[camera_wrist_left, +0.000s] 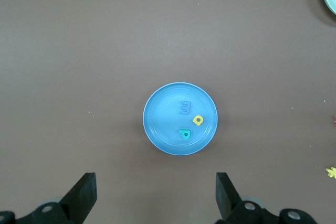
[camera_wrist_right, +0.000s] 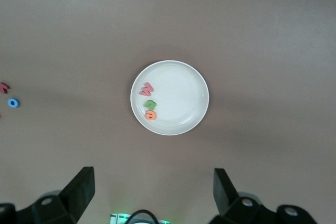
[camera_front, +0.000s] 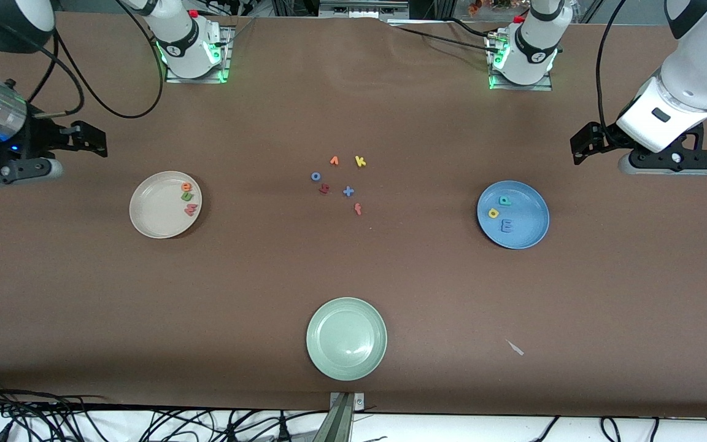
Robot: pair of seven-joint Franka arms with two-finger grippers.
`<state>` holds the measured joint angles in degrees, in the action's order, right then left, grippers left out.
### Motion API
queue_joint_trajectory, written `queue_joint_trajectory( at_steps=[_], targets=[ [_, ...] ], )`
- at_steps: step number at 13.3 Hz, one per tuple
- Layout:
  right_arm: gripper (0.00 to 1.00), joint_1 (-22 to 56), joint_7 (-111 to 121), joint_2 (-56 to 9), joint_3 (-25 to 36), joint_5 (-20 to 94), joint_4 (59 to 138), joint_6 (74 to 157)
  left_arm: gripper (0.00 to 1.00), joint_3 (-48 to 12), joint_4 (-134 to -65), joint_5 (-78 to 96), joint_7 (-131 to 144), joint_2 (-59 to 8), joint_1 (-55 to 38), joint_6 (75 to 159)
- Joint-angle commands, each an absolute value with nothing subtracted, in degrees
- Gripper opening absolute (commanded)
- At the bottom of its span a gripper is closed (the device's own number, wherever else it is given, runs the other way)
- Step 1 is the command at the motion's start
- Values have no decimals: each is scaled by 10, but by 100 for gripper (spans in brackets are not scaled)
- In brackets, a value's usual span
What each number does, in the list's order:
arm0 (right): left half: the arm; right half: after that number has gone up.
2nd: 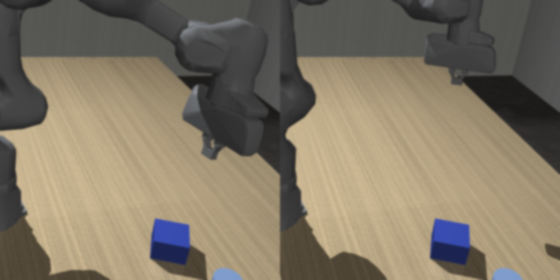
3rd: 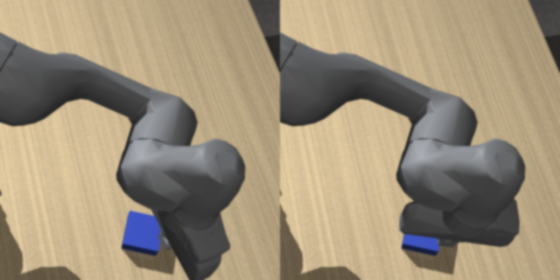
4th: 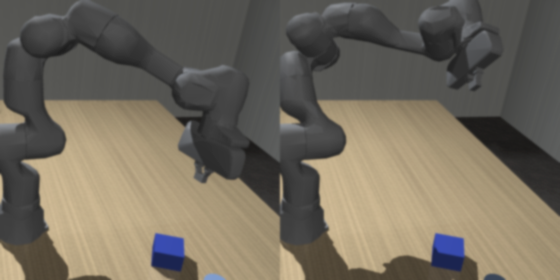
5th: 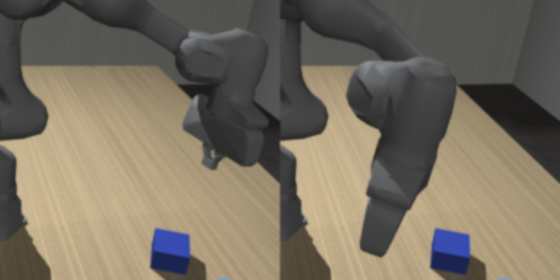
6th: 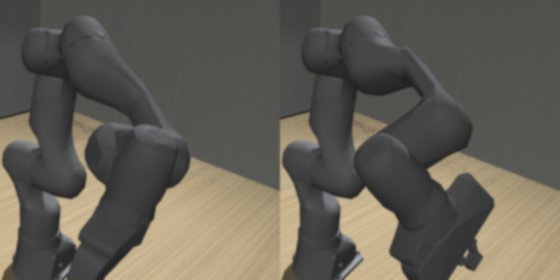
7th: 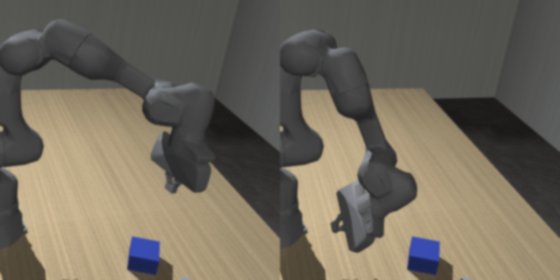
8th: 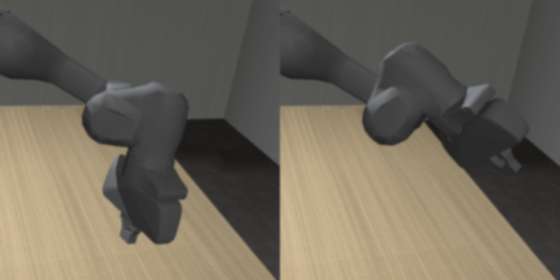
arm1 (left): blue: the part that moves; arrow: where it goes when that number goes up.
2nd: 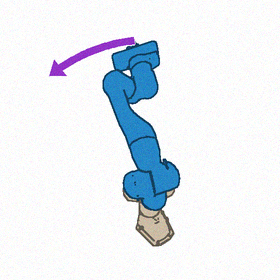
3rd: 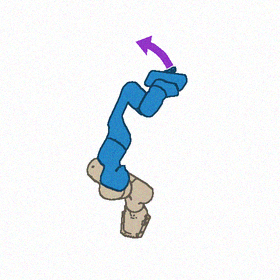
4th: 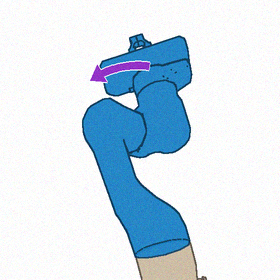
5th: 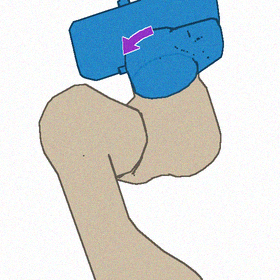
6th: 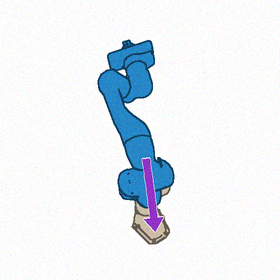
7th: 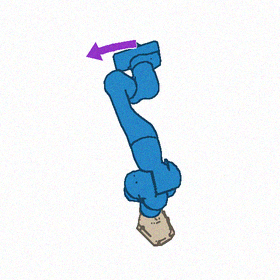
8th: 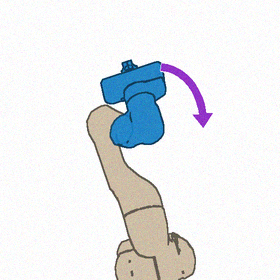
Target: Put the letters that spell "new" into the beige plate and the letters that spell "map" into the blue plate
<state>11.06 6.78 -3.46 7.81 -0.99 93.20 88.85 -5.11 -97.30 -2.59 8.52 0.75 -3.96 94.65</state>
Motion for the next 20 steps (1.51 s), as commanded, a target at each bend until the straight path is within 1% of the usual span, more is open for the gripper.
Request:
queue_joint_trajectory(
  at_steps=[1, 3, 6, 8, 11, 13, 16, 20],
  targets=[
    [100, 98, 57, -22, 67, -9, 953, 914, 100, -57, -964, -43, 80, 7, -37, 934],
    [100, 97, 33, -22, 68, -31, 953, 923, 100, -56, -964, -43, 79, 7, -34, 934],
    [100, 91, 31, -13, 66, -26, 952, 919, 100, -54, -964, -43, 79, 7, -33, 931],
    [100, 69, 30, -11, 58, -21, 950, 906, 100, -57, -964, -43, 80, 8, -34, 930],
    [100, 65, 20, -14, 52, -31, 950, 908, 100, -57, -964, -43, 80, 7, -36, 927],
    [100, 55, 25, -7, 43, -19, 947, 925, 100, -57, -963, -43, 79, 7, -34, 927],
    [100, 40, 25, 2, 30, -16, 952, 917, 100, -57, -963, -43, 80, 7, -35, 927],
    [100, 47, 21, -4, 29, -17, 949, 916, 100, -56, -963, -43, 80, 7, -34, 927]
  ],
)
